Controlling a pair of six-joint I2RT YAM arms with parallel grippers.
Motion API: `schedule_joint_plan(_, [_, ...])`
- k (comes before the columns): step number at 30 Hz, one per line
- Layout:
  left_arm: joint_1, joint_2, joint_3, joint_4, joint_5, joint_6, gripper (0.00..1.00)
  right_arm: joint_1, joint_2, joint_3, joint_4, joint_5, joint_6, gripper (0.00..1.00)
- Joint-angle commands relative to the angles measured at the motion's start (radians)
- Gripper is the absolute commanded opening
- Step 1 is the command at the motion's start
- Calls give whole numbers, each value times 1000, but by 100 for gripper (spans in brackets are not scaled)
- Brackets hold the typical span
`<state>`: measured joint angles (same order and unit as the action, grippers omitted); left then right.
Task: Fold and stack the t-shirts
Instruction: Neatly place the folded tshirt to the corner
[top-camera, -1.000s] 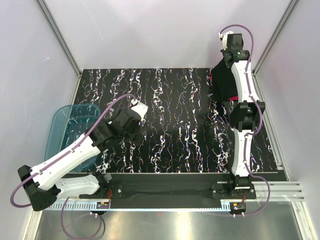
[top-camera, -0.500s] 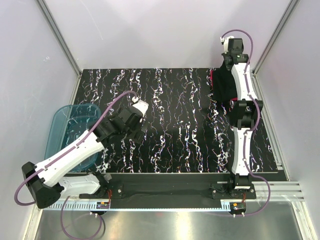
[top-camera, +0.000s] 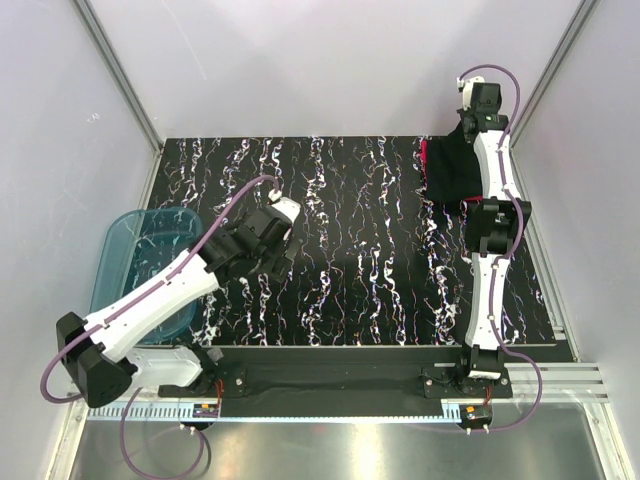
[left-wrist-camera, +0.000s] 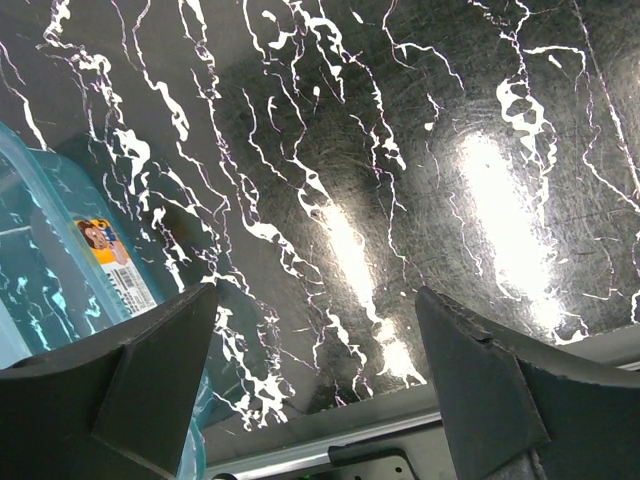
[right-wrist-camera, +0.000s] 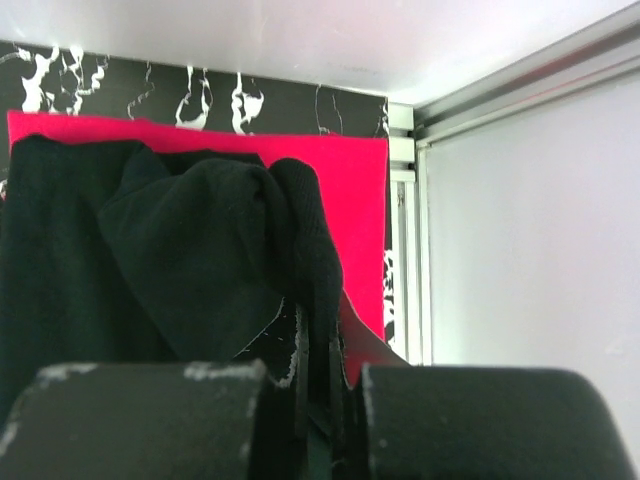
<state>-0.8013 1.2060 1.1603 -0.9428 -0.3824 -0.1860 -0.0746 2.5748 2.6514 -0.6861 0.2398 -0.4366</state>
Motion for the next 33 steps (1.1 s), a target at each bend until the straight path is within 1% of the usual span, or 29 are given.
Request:
schedule_joint_plan(1, [17, 15, 56, 19, 31, -12, 87, -11, 10, 45, 99, -53, 18, 0])
schedule_joint_plan(9, [66, 59, 73, 15, 69, -32, 86, -42, 70, 33, 187, -39, 21, 0])
schedule_joint_plan(13, [82, 96, 84, 13, 95, -41, 86, -62, 100, 8, 249, 3, -1, 0])
schedule_joint_plan(14, [88, 102, 84, 13, 100, -43, 86, -65, 114, 5, 273, 4, -4, 12])
schedule_joint_plan(15, [91, 110, 84, 15, 105, -46, 85, -70, 122, 5, 286, 16, -2, 19])
schedule_joint_plan(16, [94, 121, 84, 13, 117, -52, 85, -79, 128, 7, 299, 30, 2, 21])
schedule_joint_plan(18, [102, 132, 85, 18, 129, -56, 85, -89, 145, 33, 312, 59, 28, 29])
schedule_joint_plan(19, [103, 135, 85, 19, 137, -58, 84, -93, 143, 39, 315, 76, 36, 37])
schedule_joint_plan(21, [109, 139, 90, 24, 142, -59, 84, -99, 114, 35, 330, 128, 55, 58])
schedule_joint_plan(22, [109, 136, 98, 29, 143, -59, 84, -100, 96, 27, 335, 136, 64, 61])
schedule_joint_plan(23, [113, 130, 99, 33, 143, -59, 84, -102, 52, 16, 347, 142, 73, 67])
schedule_joint_plan(24, [116, 127, 101, 45, 143, -59, 84, -102, 26, -14, 353, 154, 90, 74])
schedule_joint_plan(25, [119, 122, 104, 52, 142, -63, 84, -102, 3, -27, 359, 159, 101, 84])
schedule_joint_plan(28, [128, 93, 105, 75, 140, -63, 84, -103, -76, -42, 313, 132, 166, 88])
schedule_joint_plan(30, [134, 64, 99, 91, 135, -63, 84, -103, -125, -39, 243, 96, 248, 90])
schedule_joint_plan(32, [146, 40, 82, 105, 135, -70, 84, -103, -157, -30, 168, 53, 310, 96])
schedule_joint_plan(33, [152, 17, 75, 114, 138, -75, 84, -103, -168, -30, 149, 3, 321, 99])
